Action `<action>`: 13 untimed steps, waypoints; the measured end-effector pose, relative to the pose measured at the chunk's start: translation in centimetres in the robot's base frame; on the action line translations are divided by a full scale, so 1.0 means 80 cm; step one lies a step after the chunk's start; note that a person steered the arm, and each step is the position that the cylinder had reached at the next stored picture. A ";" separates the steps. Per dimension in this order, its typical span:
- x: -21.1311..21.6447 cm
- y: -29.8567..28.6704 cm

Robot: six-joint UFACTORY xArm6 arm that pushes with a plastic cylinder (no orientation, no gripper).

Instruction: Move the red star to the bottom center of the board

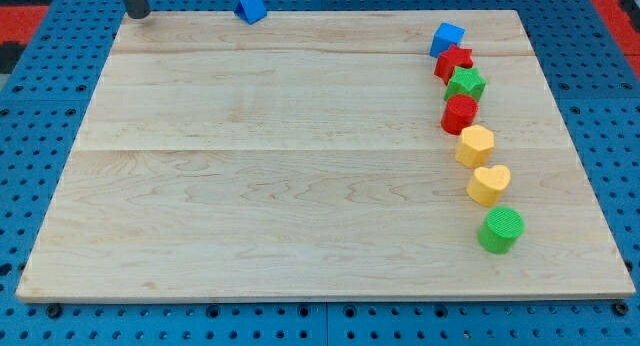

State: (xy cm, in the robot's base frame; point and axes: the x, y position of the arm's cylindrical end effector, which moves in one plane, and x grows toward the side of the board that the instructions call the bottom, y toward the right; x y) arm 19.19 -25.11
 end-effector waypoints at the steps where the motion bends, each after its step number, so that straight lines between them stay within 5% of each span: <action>1: 0.000 0.057; 3: 0.064 0.301; 4: 0.037 0.442; 5: 0.015 0.477; 7: 0.160 0.478; 8: 0.162 0.470; 9: 0.133 0.416; 10: 0.015 0.486; 11: 0.027 0.556; 13: 0.195 0.495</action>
State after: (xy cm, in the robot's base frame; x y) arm 34.79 14.50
